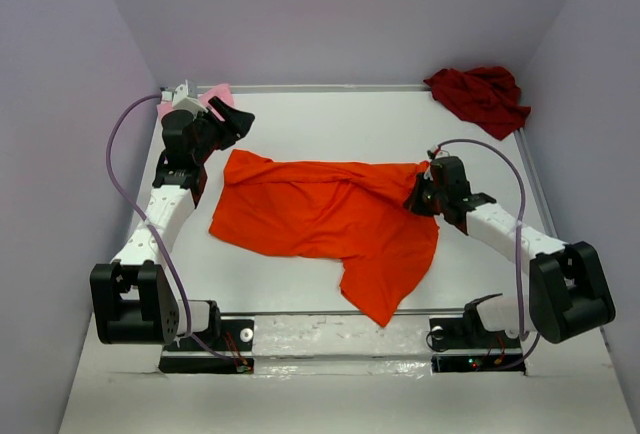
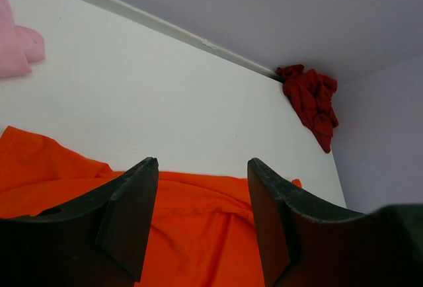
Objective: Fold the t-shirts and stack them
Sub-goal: Fold the flattened T-shirt at the center of the board.
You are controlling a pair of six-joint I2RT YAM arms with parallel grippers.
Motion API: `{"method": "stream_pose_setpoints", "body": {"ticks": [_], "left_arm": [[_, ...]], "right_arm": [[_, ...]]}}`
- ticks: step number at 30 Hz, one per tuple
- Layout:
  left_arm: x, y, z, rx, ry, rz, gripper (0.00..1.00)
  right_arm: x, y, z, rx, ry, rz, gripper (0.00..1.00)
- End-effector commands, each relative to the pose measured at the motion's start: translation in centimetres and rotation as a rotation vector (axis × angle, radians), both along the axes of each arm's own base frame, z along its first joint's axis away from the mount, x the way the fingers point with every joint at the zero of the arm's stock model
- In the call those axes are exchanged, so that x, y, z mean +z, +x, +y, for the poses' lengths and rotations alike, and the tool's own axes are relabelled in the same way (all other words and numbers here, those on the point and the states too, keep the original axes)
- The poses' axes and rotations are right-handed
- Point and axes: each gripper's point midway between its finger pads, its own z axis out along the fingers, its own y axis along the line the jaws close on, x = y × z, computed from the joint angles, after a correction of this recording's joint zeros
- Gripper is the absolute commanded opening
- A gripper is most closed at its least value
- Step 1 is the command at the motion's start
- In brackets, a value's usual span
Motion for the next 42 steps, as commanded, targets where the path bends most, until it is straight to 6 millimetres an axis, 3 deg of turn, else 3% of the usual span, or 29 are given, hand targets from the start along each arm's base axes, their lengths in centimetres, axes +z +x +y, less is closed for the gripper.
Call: {"method": "stream_pose_setpoints", "body": {"ticks": [1,6,9,12,16,24,29,34,42], "left_arm": [[1.7,-0.2,-0.1,-0.017,-0.011,-0.057,0.66],[1.5,-0.2,0.0,-0.016,-0.011,-0.052,0.66],[1.5,-0.2,-0.1,-0.017,-0.011,-0.052,0.66],[1.3,-0.1,-0.1,-0.019,-0.013,-0.047,0.66],[1.4,-0.1,-0.1,-0.019,-0.013,-0.049,0.66],[1.3,-0.1,-0.1,-0.019,-0.013,-0.047,0.66],[1.2,-0.1,-0.1,-0.022,-0.013,-0.047,0.66],[1.2,-0.1,0.0,-0.018,-0.01,-0.045,0.66],[1.5,-0.1,0.1,-0.013,-0.008,-0.052,0.66]], "right_arm": [[0.4,-2.0,1.0,0.039,0.045,0.01,0.0],[-0.4,-4.1,1.4,0.067,0.058,0.056,0.03],[0.7,-4.5,1.2,0.057,0.07,0.033,0.26],[2.6,-3.9,1.3,0.056,0.061,-0.014,0.39],[3.9,-2.5,1.4,0.06,0.041,-0.043,0.46],[1.8,2.4,2.2,0.022,-0.005,-0.043,0.45],[-2.1,5.8,3.3,0.013,-0.028,0.018,0.43],[-1.5,9.3,4.9,0.016,-0.007,0.0,0.43],[0.5,10.7,5.5,0.016,0.009,-0.036,0.43]]}}
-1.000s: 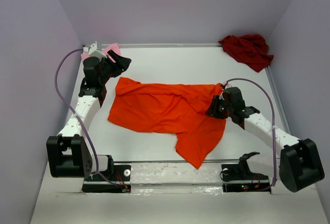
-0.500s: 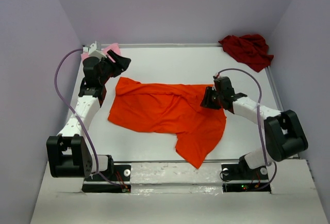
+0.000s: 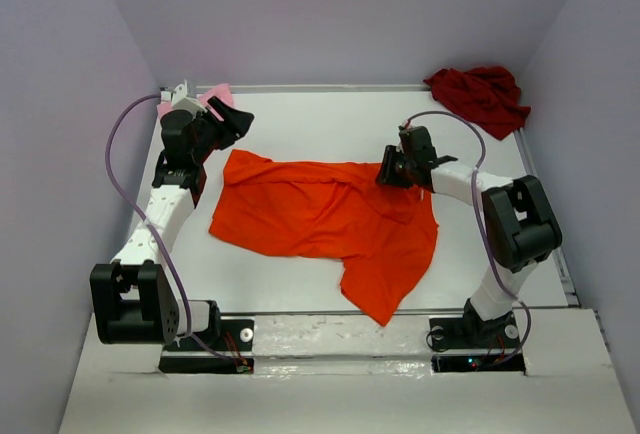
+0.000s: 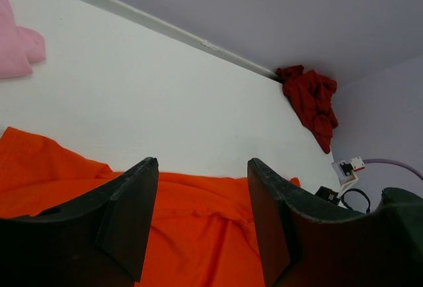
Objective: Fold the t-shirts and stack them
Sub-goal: Fold the flattened T-shirt at the center of the board.
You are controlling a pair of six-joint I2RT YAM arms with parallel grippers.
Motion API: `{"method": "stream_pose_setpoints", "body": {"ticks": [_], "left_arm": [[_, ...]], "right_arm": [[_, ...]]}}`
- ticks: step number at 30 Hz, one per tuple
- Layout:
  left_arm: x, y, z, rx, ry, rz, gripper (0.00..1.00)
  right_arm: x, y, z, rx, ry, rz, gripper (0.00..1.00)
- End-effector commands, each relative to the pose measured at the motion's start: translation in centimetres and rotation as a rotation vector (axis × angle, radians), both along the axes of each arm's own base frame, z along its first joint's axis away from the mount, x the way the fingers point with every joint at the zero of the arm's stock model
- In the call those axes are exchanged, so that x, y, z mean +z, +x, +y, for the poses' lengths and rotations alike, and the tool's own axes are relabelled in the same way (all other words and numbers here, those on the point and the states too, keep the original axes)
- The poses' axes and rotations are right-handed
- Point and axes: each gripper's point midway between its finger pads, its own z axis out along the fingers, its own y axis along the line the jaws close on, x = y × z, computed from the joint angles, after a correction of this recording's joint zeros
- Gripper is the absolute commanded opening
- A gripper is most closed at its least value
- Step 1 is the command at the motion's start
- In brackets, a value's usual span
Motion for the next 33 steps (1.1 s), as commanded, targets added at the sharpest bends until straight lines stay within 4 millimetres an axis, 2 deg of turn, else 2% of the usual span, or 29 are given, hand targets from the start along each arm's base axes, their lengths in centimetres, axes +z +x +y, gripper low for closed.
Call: {"method": "stream_pose_setpoints", "body": {"ticks": [1,3,4,9,11,16,33], "left_arm": [[1.4,-0.2,-0.1,-0.017,-0.008,-0.049,0.66],[1.4,-0.1,-0.1,-0.018,-0.012,-0.05,0.66],[1.4,-0.1,0.0,-0.018,-0.012,-0.05,0.66],[1.2,-0.1,-0.1,-0.019,-0.012,-0.045,0.66],[1.2,-0.1,-0.1,-0.02,-0.012,-0.045,0.66],[1.3,0.0,0.1,-0.016,-0.012,-0.047,0.66],[1.1,0.0,0.1,-0.019,-0.025,-0.043,0.66]], "right_arm": [[2.8,2.2,0.9,0.001,0.019,-0.086,0.43],[2.9,3.1,1.1,0.006,0.01,-0.087,0.43],[2.0,3.1,1.2,0.009,0.003,-0.067,0.43],[0.6,3.9,2.2,0.025,0.033,-0.045,0.42],[-0.4,3.9,2.4,0.027,0.033,-0.025,0.42],[-1.2,3.4,2.2,0.027,0.029,-0.008,0.41],[1.2,1.5,2.2,0.048,0.048,-0.036,0.41]]}}
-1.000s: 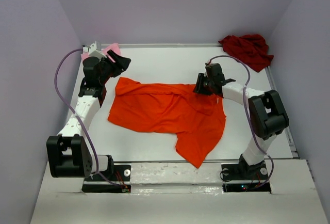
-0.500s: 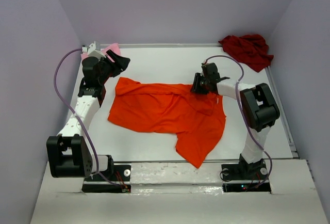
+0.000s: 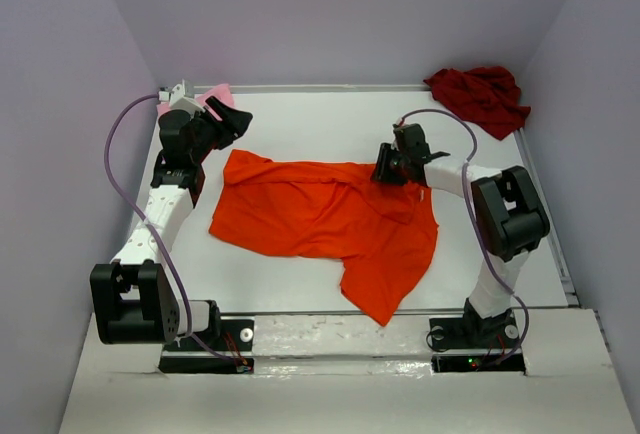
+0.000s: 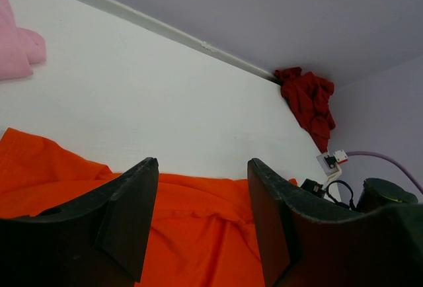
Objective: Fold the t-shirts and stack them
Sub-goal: Fold the flattened T-shirt at the center of the board.
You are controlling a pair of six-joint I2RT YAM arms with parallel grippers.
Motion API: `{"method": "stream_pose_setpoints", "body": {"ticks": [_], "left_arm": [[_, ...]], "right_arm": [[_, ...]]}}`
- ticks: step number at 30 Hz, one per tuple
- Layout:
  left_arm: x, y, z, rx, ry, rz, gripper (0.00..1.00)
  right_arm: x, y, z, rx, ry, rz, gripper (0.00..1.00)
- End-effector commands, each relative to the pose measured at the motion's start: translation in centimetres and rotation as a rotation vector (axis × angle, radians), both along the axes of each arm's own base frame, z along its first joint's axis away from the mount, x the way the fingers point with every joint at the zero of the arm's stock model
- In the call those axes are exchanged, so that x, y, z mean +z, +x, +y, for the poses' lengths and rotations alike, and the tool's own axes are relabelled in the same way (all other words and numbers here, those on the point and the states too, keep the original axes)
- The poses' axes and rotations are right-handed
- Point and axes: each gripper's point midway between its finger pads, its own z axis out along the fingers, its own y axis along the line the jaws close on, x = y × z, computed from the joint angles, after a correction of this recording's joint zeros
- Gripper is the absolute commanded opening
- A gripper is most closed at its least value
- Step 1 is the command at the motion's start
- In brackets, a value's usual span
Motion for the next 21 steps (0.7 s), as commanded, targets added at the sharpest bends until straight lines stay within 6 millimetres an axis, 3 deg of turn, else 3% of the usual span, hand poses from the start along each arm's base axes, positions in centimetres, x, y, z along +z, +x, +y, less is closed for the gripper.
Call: {"method": "stream_pose_setpoints", "body": {"ticks": [1,6,15,18,20,21], "left_arm": [[1.0,0.0,-0.2,-0.021,-0.012,-0.043,0.66],[1.1,-0.1,-0.2,-0.021,-0.013,-0.046,0.66],[1.2,-0.2,-0.2,-0.022,-0.016,-0.048,0.66],[1.2,-0.2,-0.2,-0.022,-0.015,-0.048,0.66],[1.2,-0.2,-0.2,-0.021,-0.015,-0.048,0.66],[1.2,-0.2,-0.2,-0.022,-0.015,-0.048,0.66]], "right_arm": [[2.4,-0.3,0.8,0.025,0.028,-0.052,0.41],[2.3,-1.3,1.8,0.052,0.039,-0.04,0.41],[0.3,-2.2,2.2,0.064,0.044,-0.001,0.41],[0.1,-2.2,2.3,0.066,0.046,0.005,0.25],[0.3,-2.0,2.2,0.066,0.043,-0.004,0.05],[0.4,-2.0,2.2,0.063,0.04,-0.007,0.01]]}}
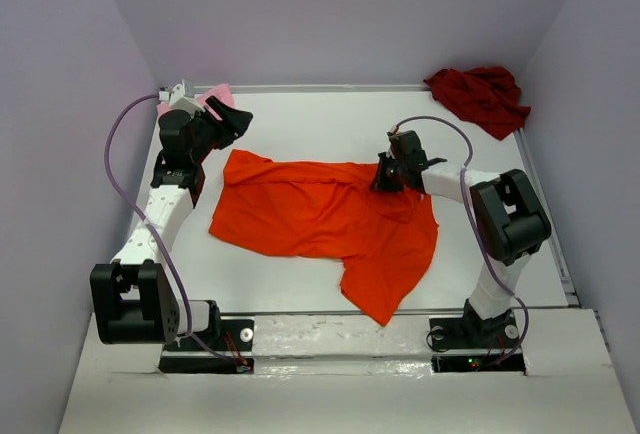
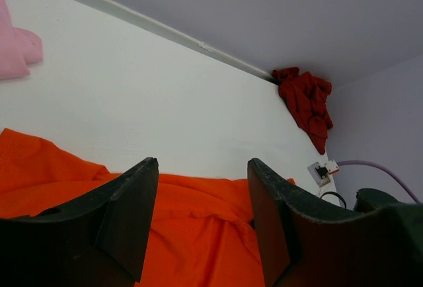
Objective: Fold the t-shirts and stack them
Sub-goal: Fold the flattened T-shirt at the center of the board.
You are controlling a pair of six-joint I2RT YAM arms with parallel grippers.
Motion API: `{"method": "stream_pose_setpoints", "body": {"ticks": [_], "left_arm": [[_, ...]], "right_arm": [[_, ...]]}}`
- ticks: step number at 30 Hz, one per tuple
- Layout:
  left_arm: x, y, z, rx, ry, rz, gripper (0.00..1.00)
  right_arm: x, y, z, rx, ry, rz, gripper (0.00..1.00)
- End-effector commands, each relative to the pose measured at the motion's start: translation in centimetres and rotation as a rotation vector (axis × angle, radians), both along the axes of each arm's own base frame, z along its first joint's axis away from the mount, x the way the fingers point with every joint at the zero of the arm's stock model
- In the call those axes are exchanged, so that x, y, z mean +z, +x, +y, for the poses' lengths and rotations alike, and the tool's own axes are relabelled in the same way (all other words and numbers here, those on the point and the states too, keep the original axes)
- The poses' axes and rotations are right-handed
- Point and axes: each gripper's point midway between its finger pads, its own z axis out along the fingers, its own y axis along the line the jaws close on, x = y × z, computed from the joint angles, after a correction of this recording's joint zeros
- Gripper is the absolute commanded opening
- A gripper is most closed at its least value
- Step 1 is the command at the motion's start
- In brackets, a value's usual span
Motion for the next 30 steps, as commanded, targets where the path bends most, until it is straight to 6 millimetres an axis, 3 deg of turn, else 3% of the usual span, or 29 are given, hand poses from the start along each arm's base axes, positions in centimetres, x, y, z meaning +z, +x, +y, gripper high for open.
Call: {"method": "stream_pose_setpoints", "body": {"ticks": [1,7,15,24,28,30], "left_arm": [[1.0,-0.2,-0.1,-0.019,-0.008,-0.044,0.66],[0.9,-0.1,-0.1,-0.021,-0.009,-0.042,0.66],[0.9,-0.1,-0.2,-0.022,-0.011,-0.041,0.66],[0.8,0.0,-0.3,-0.029,-0.018,-0.038,0.66],[0.7,0.0,-0.4,-0.031,-0.02,-0.036,0.66],[0.8,0.0,-0.4,-0.031,-0.021,-0.038,0.66]], "right_arm": [[0.9,0.5,0.6,0.012,0.017,-0.04,0.0],[1.8,0.0,0.9,0.028,0.019,-0.059,0.0],[4.2,-3.2,1.5,0.07,0.042,-0.085,0.0],[2.5,-7.4,2.1,0.099,0.04,-0.037,0.0],[1.3,-10.0,3.7,0.15,0.045,-0.007,0.0],[1.0,-10.7,4.3,0.169,0.052,0.0,0.14]]}}
